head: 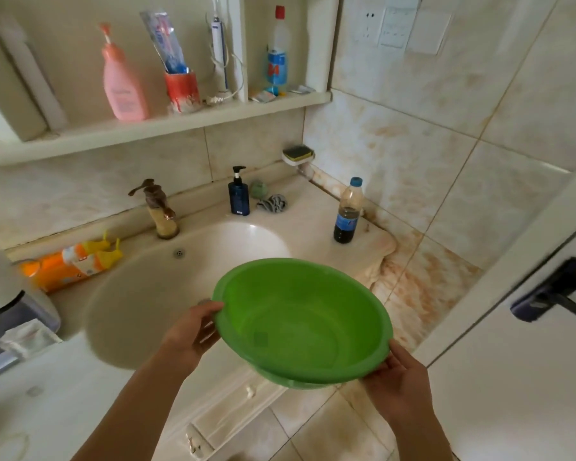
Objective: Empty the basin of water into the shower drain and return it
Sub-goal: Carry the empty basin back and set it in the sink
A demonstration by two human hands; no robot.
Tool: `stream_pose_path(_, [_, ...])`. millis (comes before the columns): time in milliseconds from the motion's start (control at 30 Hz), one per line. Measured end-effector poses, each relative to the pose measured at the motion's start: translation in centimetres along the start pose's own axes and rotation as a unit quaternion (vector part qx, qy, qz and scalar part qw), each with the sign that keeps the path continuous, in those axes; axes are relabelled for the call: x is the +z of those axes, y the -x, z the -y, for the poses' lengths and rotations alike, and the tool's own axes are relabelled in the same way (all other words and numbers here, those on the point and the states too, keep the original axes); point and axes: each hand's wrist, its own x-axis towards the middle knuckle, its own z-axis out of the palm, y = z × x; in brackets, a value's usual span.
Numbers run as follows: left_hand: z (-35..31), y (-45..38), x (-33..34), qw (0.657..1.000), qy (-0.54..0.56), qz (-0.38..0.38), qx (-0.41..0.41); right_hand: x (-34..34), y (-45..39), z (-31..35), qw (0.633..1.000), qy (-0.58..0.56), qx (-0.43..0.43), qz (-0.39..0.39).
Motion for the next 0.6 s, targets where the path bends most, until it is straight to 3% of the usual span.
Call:
stream_pose_path(200, [-2.4, -5.2, -2.3, 0.999, 0.025, -0.013, -0.032, 5.4, -3.9, -2.5, 0.999, 0.015, 0.013, -0.039])
stream_pose_path(400, [-2.2, -9.3, -7.3, 0.994, 0.024, -0.085, -0.065, 8.9, -7.2, -8.2, 0.982, 0.158, 0.038, -0.093])
stream_pose_path(600, [-1.7, -10.5, -9.4, 0.992, 0.013, -0.116, -0.05, 11.4, -10.0, -9.4, 0.907, 0.387, -0.075, -0.149])
